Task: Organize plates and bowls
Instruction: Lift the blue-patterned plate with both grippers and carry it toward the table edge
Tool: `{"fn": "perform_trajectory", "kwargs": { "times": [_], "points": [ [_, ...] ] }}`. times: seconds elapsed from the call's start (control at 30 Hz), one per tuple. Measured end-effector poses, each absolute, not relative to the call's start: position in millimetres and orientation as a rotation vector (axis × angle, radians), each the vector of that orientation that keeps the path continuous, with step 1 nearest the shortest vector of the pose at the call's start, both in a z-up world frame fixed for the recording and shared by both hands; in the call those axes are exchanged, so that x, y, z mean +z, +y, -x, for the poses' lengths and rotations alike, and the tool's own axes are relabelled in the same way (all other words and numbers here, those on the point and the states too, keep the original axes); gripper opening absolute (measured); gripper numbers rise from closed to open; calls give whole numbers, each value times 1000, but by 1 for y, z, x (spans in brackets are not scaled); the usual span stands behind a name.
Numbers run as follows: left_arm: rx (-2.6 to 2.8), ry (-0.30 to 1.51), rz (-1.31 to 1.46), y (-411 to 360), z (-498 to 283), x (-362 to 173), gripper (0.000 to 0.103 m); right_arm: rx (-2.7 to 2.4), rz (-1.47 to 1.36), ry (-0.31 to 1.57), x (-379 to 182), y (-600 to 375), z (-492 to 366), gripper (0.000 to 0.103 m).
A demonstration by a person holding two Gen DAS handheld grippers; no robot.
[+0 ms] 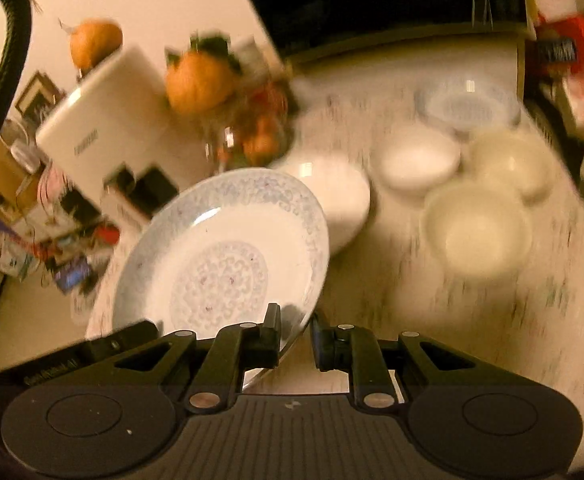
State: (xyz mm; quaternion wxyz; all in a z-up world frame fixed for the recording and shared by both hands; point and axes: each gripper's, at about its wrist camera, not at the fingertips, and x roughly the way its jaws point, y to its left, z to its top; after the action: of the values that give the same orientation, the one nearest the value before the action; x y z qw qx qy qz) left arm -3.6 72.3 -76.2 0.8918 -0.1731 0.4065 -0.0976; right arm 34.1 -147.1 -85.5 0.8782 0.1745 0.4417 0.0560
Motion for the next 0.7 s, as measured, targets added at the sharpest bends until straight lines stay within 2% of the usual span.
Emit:
{"fn": "perform_trajectory", "kwargs": {
  "times": [0.3,0.7],
  "points": [
    [-169,976,349,82,1,-129,12,140,-334,1067,-141,-127,-29,17],
    [-140,993,304,70,-12,-155,12,90,-324,1100,-168,-123,-29,18]
  ]
}}
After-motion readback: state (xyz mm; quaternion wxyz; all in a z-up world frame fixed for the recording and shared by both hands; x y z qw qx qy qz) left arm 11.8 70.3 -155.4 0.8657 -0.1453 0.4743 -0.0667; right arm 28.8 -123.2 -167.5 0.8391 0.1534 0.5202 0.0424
